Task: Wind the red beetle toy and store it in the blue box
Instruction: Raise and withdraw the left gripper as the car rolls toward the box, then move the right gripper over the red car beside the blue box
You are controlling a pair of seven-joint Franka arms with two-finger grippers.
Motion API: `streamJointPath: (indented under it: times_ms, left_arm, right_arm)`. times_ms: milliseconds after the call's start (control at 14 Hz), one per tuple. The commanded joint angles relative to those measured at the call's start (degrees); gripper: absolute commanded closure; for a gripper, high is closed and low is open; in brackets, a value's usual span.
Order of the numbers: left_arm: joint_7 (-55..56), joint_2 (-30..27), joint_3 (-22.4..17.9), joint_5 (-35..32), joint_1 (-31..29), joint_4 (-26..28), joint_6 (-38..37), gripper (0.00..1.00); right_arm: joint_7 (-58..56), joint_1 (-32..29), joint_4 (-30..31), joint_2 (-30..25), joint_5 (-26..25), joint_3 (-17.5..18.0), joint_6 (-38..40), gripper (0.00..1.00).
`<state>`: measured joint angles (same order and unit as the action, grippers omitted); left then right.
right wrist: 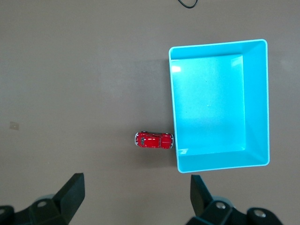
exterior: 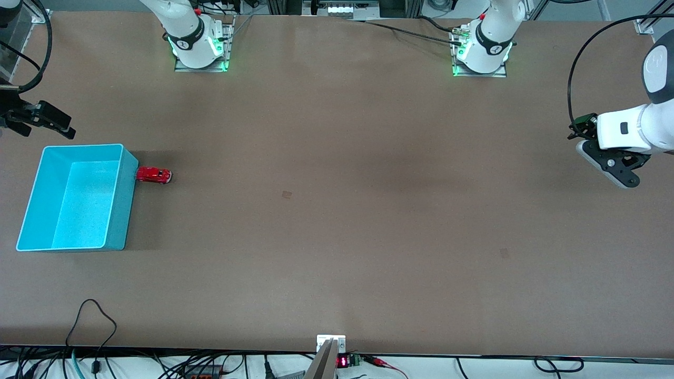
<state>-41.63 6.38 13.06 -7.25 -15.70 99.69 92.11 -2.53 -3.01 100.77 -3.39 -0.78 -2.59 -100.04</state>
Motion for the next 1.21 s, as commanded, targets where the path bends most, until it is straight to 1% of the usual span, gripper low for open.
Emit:
streamJointPath:
  times_ms: [0,214,285,498,641,925,997,1139]
  left_arm:
    - [4.4,1.2,1.3,0.4,0.0,-5.1,-2.9,0.0]
    - [9.4,1.1,1.7,1.3,0.1,-7.0,-3.1,0.0]
    - [11.8,1.3,2.6,1.4,0.1,-8.1,-3.2,0.0]
    - [19.5,1.4,5.1,0.8,0.1,-8.9,-2.6,0.0]
    - [26.2,2.2,5.3,0.7,0.8,-12.4,-2.6,0.0]
    - [38.6,6.5,5.2,0.7,2.0,-17.9,-2.6,0.0]
    - [40.3,7.2,5.2,0.7,2.2,-19.1,-2.6,0.0]
    - [44.2,7.2,5.3,1.4,2.2,-19.4,-2.6,0.0]
  right_arm:
    - [0.2,-0.3,-0.2,0.1,0.3,0.1,-0.2,0.0]
    - [0.2,-0.4,-0.4,0.5,0.3,0.0,-0.5,0.0]
    - [0.2,-0.4,-0.4,0.6,0.2,0.0,-0.9,0.0]
    - [-0.5,-0.2,-0.7,1.5,0.2,0.1,-1.5,0.0]
    - [-0.8,0.1,-1.1,2.1,0.2,0.2,-1.2,0.0]
    - [-1.8,0.1,-1.1,3.8,-0.4,0.2,-0.9,0.0]
    - [-2.9,0.1,-1.1,4.7,-0.4,0.2,-0.9,0.0]
    - [-4.7,0.1,-1.1,6.3,-0.4,0.3,-0.9,0.0]
